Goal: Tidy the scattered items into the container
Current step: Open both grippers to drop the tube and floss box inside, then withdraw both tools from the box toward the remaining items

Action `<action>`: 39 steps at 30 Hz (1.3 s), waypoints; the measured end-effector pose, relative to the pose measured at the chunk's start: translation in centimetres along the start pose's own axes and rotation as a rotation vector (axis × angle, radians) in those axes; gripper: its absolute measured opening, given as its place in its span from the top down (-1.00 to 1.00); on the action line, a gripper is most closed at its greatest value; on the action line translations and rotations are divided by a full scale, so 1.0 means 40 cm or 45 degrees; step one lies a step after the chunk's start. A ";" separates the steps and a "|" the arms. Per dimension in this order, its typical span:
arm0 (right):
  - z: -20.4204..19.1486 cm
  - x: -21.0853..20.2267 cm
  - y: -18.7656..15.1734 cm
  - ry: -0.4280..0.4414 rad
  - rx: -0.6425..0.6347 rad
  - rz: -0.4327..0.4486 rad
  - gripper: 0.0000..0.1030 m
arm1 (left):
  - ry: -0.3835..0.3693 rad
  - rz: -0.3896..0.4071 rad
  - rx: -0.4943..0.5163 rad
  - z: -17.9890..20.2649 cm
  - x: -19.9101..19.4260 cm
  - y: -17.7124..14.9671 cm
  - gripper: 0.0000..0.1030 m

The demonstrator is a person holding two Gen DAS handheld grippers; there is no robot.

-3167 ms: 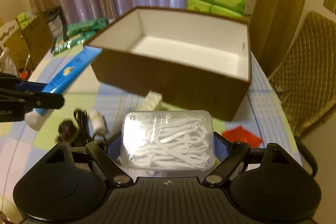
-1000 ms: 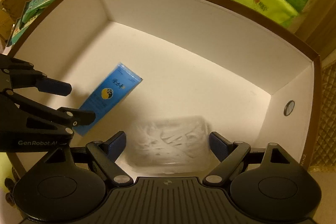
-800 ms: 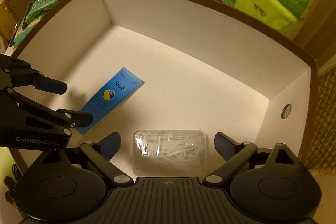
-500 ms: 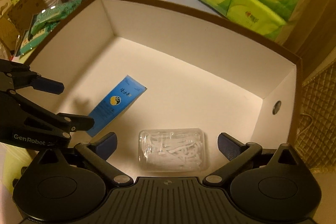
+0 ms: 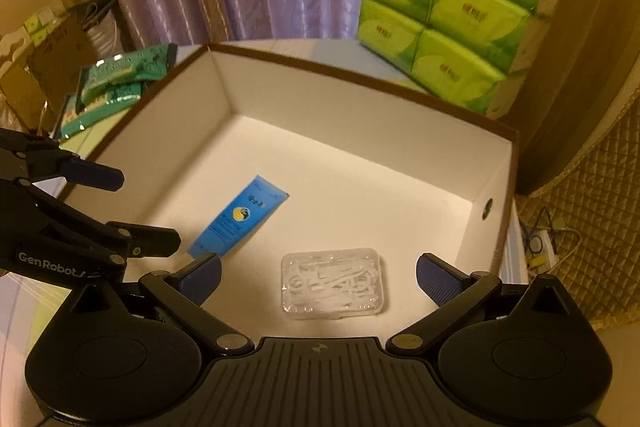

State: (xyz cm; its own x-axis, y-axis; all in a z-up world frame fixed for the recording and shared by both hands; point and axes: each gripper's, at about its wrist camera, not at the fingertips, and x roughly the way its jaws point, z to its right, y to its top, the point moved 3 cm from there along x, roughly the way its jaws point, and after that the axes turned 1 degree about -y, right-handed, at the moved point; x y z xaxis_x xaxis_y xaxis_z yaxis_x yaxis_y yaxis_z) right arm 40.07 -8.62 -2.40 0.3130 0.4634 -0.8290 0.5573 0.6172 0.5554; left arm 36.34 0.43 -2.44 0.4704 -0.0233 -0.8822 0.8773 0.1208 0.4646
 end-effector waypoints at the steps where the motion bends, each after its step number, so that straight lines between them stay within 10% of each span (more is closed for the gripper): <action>1: -0.001 -0.012 -0.002 0.000 0.005 0.010 -0.96 | 0.000 0.008 -0.001 0.001 -0.011 -0.003 -0.60; 39: -0.128 -0.392 -0.333 -0.069 0.343 0.314 -0.96 | 0.058 0.250 -0.030 0.008 -0.378 -0.364 -0.69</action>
State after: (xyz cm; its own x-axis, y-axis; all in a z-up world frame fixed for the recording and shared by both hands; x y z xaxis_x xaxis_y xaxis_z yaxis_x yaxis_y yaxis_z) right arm 23.80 -20.85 3.52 0.4991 0.5385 -0.6789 0.6404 0.2986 0.7077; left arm 16.47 -1.28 4.18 0.6269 0.0478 -0.7776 0.7663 0.1418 0.6266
